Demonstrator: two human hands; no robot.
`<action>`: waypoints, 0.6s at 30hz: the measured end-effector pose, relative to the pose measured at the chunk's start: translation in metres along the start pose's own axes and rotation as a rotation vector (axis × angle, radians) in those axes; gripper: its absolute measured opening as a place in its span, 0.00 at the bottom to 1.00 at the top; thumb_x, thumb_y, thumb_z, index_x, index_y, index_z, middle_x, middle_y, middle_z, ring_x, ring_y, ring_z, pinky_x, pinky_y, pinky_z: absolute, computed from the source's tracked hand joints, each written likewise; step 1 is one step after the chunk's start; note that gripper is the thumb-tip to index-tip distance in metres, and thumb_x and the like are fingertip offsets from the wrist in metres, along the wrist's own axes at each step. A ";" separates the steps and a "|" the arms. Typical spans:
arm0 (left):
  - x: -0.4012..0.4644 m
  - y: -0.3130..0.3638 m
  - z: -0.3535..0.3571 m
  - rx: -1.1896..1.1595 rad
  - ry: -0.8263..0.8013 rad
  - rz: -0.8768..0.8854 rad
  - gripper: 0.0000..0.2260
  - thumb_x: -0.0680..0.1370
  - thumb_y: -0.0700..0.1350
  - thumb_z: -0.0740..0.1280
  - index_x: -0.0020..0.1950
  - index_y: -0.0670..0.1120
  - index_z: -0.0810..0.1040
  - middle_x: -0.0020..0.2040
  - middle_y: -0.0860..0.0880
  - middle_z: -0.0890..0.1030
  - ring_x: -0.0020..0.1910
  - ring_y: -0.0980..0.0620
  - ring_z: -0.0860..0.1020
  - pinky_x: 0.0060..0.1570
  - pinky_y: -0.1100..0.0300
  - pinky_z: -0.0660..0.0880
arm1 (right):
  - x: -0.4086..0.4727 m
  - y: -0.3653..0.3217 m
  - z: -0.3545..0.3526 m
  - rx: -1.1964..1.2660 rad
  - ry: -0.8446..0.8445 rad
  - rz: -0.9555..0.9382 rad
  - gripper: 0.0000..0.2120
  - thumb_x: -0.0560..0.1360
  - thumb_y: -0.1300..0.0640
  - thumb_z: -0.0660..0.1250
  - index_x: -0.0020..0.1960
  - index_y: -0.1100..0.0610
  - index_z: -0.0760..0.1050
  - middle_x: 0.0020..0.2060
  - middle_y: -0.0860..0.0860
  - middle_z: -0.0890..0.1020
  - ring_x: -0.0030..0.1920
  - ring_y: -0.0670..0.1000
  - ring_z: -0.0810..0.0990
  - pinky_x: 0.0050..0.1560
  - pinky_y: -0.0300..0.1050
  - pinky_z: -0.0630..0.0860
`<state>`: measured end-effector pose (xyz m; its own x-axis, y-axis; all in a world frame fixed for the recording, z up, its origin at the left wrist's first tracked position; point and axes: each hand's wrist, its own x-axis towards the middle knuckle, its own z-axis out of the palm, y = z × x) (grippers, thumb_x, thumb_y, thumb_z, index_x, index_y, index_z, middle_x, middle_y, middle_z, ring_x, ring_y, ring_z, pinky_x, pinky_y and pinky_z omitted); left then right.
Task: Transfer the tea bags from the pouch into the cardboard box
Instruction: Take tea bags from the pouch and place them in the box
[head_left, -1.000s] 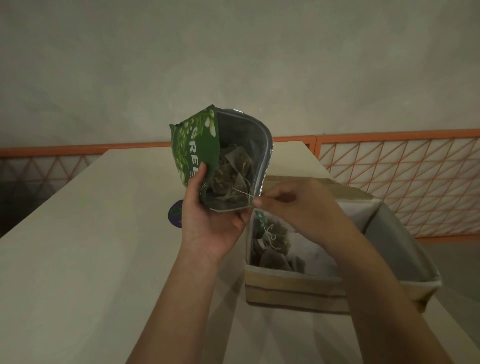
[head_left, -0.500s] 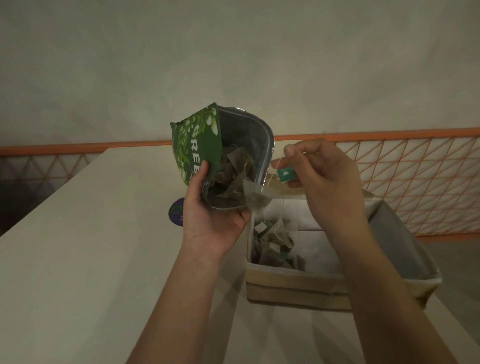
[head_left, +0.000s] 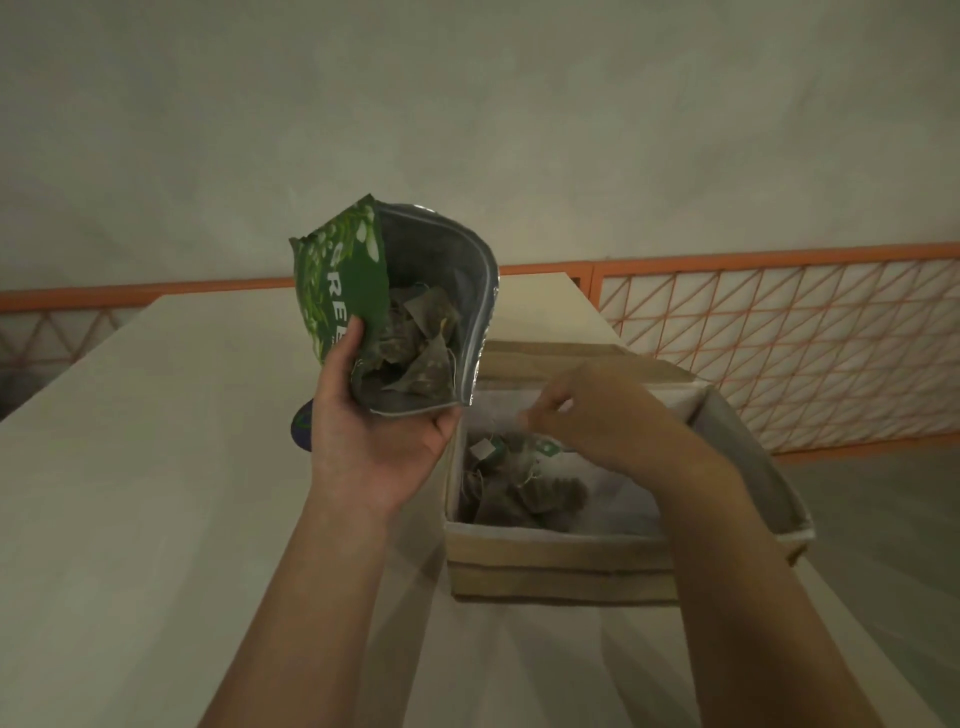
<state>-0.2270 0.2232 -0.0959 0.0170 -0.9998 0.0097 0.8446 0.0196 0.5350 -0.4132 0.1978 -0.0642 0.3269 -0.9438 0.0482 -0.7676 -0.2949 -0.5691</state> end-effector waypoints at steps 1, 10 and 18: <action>0.000 0.000 0.000 0.001 -0.003 0.003 0.27 0.75 0.59 0.66 0.70 0.46 0.78 0.72 0.43 0.75 0.75 0.45 0.69 0.74 0.51 0.62 | 0.000 0.000 0.003 -0.041 -0.051 0.005 0.06 0.75 0.53 0.69 0.49 0.53 0.83 0.48 0.51 0.84 0.48 0.51 0.81 0.47 0.42 0.74; -0.001 0.000 0.002 -0.032 0.029 -0.003 0.27 0.76 0.58 0.66 0.71 0.46 0.77 0.71 0.43 0.77 0.74 0.45 0.71 0.71 0.53 0.66 | 0.003 0.009 0.022 -0.304 -0.355 0.049 0.08 0.71 0.57 0.73 0.50 0.53 0.83 0.49 0.51 0.83 0.48 0.50 0.81 0.51 0.46 0.79; -0.002 -0.001 0.001 -0.016 0.034 -0.009 0.27 0.76 0.59 0.66 0.70 0.46 0.78 0.71 0.44 0.77 0.74 0.45 0.71 0.71 0.52 0.66 | 0.002 0.007 0.010 -0.051 -0.190 -0.062 0.16 0.68 0.42 0.74 0.53 0.41 0.76 0.52 0.41 0.71 0.55 0.46 0.71 0.55 0.44 0.70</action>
<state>-0.2280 0.2249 -0.0955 0.0274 -0.9993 -0.0242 0.8532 0.0107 0.5214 -0.4125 0.1952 -0.0769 0.4688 -0.8800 -0.0764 -0.7679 -0.3633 -0.5276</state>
